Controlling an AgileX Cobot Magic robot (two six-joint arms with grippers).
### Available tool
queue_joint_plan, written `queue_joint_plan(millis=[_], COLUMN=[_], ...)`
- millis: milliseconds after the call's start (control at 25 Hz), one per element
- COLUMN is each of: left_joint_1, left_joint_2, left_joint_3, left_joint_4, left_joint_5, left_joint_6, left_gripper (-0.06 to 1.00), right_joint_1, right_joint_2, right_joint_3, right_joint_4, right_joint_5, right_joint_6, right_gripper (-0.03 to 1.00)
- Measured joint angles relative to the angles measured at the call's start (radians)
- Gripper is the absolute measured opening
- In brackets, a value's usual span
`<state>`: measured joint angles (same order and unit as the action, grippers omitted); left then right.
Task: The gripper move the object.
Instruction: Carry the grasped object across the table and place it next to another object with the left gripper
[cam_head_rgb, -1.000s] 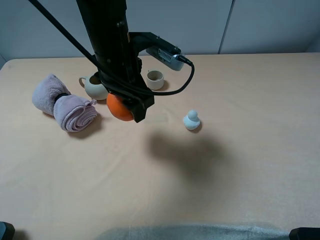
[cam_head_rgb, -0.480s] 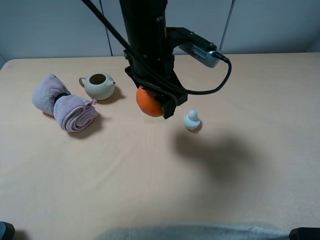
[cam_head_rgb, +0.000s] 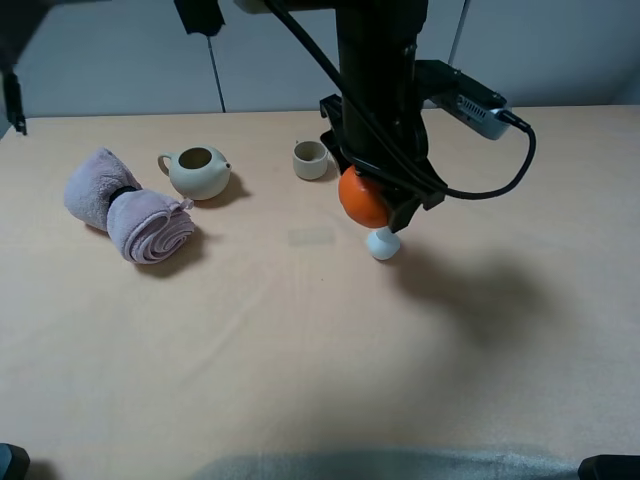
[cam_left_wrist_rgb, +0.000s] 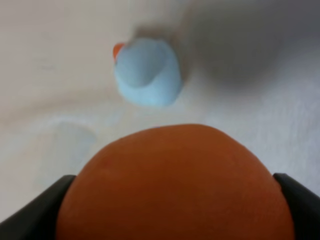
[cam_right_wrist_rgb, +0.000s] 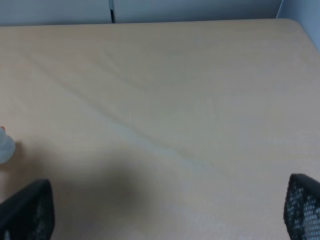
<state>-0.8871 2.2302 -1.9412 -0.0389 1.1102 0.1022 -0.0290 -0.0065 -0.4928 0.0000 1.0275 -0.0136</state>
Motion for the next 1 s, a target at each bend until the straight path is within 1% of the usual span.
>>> queue_joint_plan(millis=[120, 200, 480, 800, 1000], left_joint_1=[-0.007, -0.008, -0.014, -0.042, -0.046], left_joint_2=[0.043, 0.062, 0.113, 0.164, 0.185], left_joint_3=[-0.051, -0.069, -0.09, -0.099, -0.099], left_joint_4=[0.0, -0.003, -0.003, -0.004, -0.004], left_joint_5=[-0.003, -0.024, -0.134, -0.257, -0.297], left_joint_6=[0.0, 0.004, 0.016, 0.05, 0.067], left_gripper=[0.73, 0.73, 0.73, 0.73, 0.73], right_joint_1=[0.0, 0.0, 0.0, 0.0, 0.0], right_joint_2=[0.0, 0.0, 0.0, 0.0, 0.0], right_joint_3=[0.0, 0.0, 0.0, 0.0, 0.0], right_joint_4=[0.0, 0.0, 0.0, 0.0, 0.0], right_joint_5=[0.0, 0.0, 0.0, 0.0, 0.0], right_joint_6=[0.0, 0.0, 0.0, 0.0, 0.0], right_gripper=[0.69, 0.69, 0.69, 0.69, 0.69])
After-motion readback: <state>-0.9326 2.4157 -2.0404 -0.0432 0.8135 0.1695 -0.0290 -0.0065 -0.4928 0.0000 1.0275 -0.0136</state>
